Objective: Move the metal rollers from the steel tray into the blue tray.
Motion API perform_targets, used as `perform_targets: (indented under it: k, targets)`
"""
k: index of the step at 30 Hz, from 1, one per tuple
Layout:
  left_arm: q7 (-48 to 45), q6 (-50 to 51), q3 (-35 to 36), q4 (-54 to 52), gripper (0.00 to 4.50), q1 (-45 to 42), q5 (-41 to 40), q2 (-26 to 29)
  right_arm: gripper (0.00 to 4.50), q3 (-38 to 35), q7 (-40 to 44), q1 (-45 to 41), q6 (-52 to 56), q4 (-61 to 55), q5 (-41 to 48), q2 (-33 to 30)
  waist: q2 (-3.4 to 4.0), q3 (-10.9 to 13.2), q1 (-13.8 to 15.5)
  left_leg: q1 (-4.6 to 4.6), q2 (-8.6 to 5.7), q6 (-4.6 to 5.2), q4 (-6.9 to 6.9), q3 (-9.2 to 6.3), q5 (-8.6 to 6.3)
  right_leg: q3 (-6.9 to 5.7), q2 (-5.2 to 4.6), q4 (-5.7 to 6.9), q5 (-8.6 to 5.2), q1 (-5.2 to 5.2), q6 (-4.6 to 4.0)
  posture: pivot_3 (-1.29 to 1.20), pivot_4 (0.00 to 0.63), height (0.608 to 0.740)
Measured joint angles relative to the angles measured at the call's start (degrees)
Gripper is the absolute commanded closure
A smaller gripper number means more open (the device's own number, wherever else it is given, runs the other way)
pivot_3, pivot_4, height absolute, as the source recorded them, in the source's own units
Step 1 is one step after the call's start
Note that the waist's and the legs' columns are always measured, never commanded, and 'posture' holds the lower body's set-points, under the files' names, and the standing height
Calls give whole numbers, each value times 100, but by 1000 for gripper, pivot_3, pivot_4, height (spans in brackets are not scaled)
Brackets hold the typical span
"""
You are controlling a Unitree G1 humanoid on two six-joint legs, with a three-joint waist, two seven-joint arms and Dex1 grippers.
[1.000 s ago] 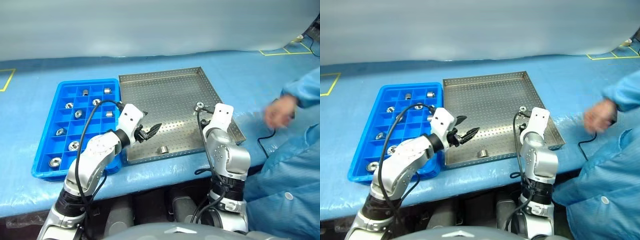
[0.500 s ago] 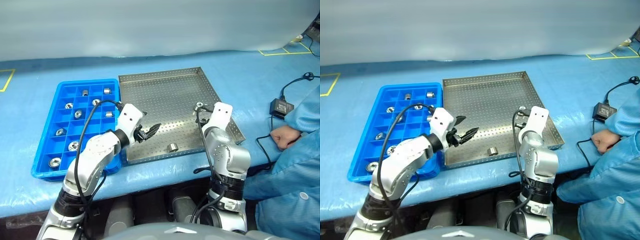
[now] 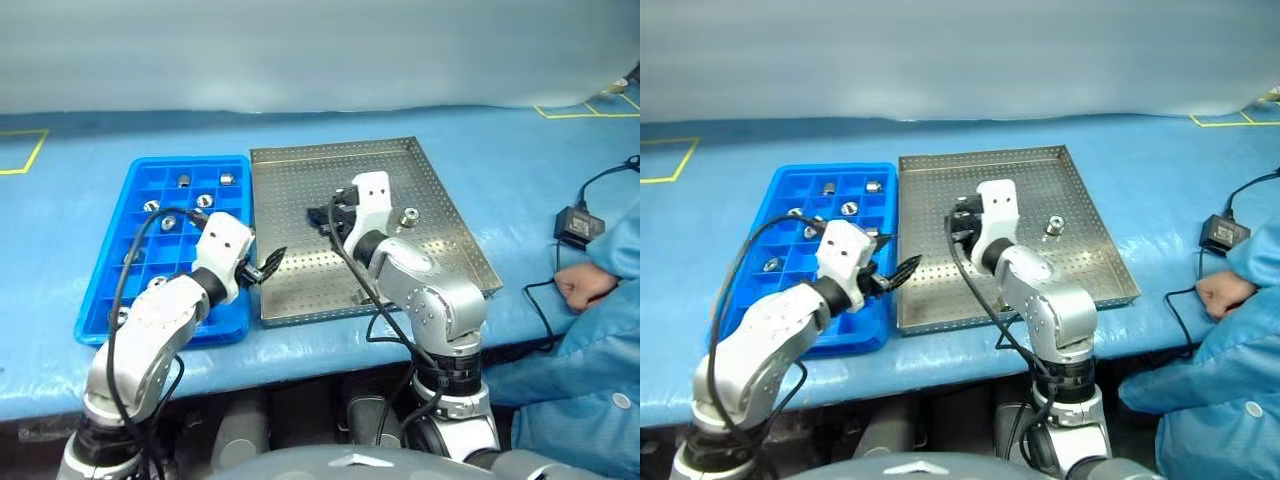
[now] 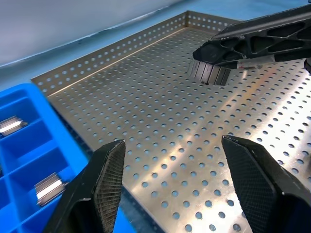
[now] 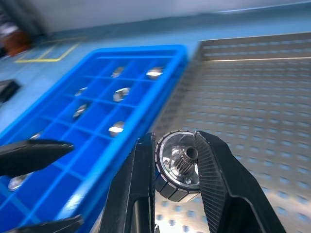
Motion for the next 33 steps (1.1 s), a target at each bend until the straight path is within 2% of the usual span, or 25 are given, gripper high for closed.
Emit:
perform_targets:
  k: [4,8,10,16,26,28,31,33]
  targets:
    - [507,601,507,-621,1035,358,129,-195,3671,994,1015,-373,-550,492,-32,-495,-2,0,244,2,1,0,0,-2,0,-7,1,-2,-2,2,-3,351,150,740]
    - [735,896,802,-897,1035,808,211,-256,3671,1677,1400,-887,-1396,1422,-462,-438,-3,1,450,0,1,-2,0,-4,1,-14,1,-1,-4,1,-7,400,150,740]
    - [749,945,798,-1002,1035,944,209,-332,3671,1723,1428,-1123,-1740,1884,-601,-259,-8,2,604,-3,0,-4,0,-2,1,-21,-1,-9,-4,2,-7,405,150,740]
    - [784,847,586,-1071,1035,1151,216,-385,3671,1639,1472,-1595,-2570,3100,-781,187,-9,1,815,-8,0,-9,-3,-2,-2,-30,-5,-25,-4,-2,-7,398,150,740]
    - [745,682,423,-1065,1035,1119,222,-372,3671,1246,1353,-2028,-3414,4807,-1187,489,-9,1,896,-16,1,-12,-21,3,-2,-38,-4,-27,-9,-5,-16,397,150,740]
    - [746,668,361,-1063,1035,1119,231,-367,2951,1228,1370,-2029,-3416,4939,-1253,485,-8,1,893,-17,1,-13,-22,3,-2,-39,-4,-27,-9,-6,-17,394,150,740]
    - [747,654,321,-1058,1035,1112,232,-369,2119,1238,1451,-2028,-3419,4951,-1350,470,-8,2,890,-17,3,-13,-23,0,-2,-43,-2,-26,-10,-6,-19,380,150,740]
    - [742,651,317,-1039,1035,1074,229,-374,2119,1234,1412,-1988,-3461,4811,-1421,457,-8,2,891,-18,3,-14,-22,-2,-2,-46,-2,-26,-11,-5,-20,366,150,740]
